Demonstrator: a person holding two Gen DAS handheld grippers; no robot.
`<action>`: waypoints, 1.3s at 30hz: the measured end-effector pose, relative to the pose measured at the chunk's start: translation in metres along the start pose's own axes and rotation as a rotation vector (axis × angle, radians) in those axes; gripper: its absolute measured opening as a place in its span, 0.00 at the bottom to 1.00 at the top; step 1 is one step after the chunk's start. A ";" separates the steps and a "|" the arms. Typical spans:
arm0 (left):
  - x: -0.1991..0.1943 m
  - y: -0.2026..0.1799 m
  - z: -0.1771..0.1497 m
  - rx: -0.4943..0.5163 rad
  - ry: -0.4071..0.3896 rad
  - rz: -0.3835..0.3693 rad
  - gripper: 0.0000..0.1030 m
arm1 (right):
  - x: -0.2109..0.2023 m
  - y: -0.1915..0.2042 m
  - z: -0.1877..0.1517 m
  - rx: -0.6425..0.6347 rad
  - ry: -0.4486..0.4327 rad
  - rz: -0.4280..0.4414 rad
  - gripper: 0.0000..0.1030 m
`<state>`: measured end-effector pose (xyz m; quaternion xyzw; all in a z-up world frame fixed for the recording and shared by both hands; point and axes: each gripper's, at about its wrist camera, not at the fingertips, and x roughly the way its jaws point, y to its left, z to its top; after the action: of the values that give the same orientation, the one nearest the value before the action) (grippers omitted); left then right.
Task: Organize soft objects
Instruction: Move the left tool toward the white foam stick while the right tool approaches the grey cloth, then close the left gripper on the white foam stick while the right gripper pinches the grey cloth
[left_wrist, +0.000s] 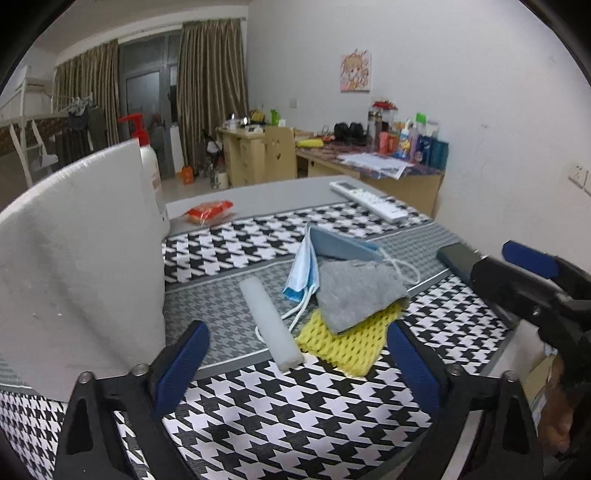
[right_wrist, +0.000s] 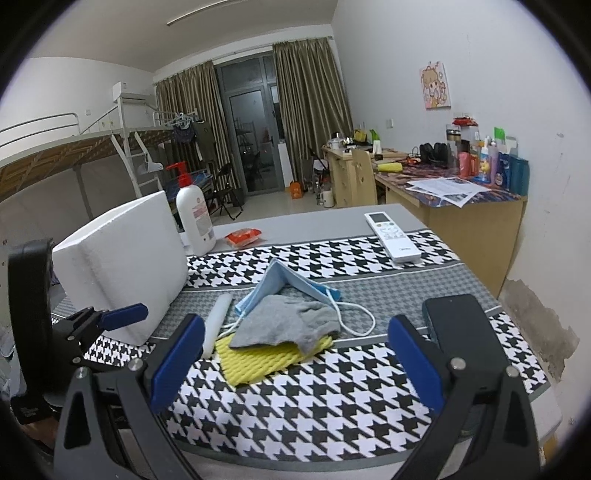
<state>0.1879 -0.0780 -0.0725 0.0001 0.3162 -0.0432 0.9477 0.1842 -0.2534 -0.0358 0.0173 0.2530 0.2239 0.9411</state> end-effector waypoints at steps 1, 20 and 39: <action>0.004 0.001 0.001 -0.009 0.012 -0.002 0.90 | 0.002 -0.001 0.000 0.000 0.005 0.003 0.98; 0.040 0.013 0.003 -0.072 0.144 0.075 0.53 | 0.044 0.005 0.003 -0.030 0.141 0.066 0.89; 0.050 0.008 -0.002 -0.048 0.215 0.016 0.28 | 0.075 0.018 0.001 -0.075 0.248 0.078 0.81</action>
<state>0.2267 -0.0738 -0.1045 -0.0156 0.4172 -0.0277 0.9083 0.2351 -0.2050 -0.0674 -0.0359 0.3579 0.2701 0.8931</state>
